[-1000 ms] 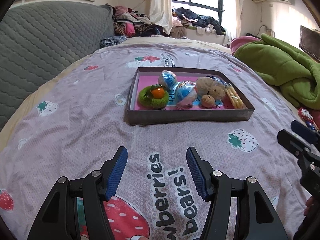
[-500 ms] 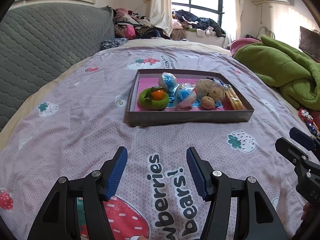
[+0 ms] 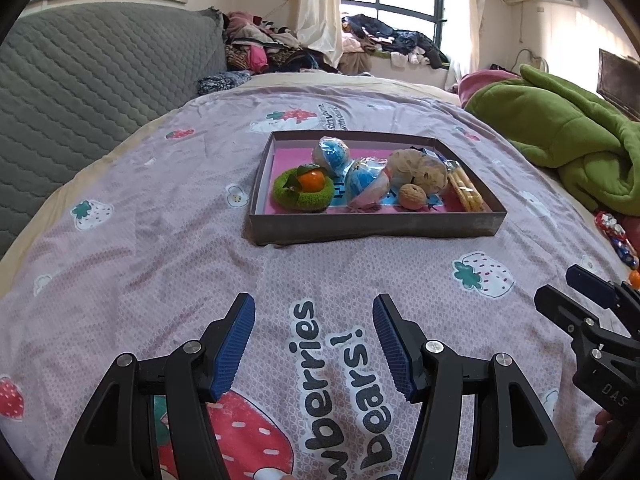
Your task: Organize objects
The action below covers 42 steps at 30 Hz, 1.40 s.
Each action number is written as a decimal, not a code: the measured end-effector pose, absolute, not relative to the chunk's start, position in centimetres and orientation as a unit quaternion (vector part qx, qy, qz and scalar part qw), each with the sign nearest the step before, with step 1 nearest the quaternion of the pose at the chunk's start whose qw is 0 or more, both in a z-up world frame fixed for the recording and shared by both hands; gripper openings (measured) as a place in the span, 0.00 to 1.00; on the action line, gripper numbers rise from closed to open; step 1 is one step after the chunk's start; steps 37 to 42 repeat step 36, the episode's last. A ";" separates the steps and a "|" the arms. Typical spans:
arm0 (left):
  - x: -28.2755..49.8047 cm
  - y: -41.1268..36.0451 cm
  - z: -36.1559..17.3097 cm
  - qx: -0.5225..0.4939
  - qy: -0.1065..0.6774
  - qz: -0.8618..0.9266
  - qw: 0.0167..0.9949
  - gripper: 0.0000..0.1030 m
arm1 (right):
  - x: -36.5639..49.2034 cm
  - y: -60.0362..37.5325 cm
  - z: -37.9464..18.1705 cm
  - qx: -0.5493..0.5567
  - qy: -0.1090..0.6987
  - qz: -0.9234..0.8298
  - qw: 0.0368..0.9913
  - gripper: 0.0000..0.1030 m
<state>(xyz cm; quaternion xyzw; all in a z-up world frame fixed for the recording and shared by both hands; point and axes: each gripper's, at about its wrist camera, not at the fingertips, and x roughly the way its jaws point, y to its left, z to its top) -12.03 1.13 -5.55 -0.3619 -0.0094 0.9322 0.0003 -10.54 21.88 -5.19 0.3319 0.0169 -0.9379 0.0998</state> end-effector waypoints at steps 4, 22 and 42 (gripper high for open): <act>-12.1 1.1 -5.7 -0.364 -0.010 0.931 0.000 0.61 | -10.6 22.0 -5.3 0.332 0.016 -0.938 0.099 0.57; -12.4 1.1 -6.2 -0.371 -0.009 0.928 -0.002 0.61 | -10.7 21.8 -5.5 0.336 0.019 -0.936 0.099 0.57; -12.5 1.0 -6.5 -0.376 -0.010 0.926 -0.003 0.61 | -10.7 21.6 -6.0 0.345 0.020 -0.933 0.101 0.57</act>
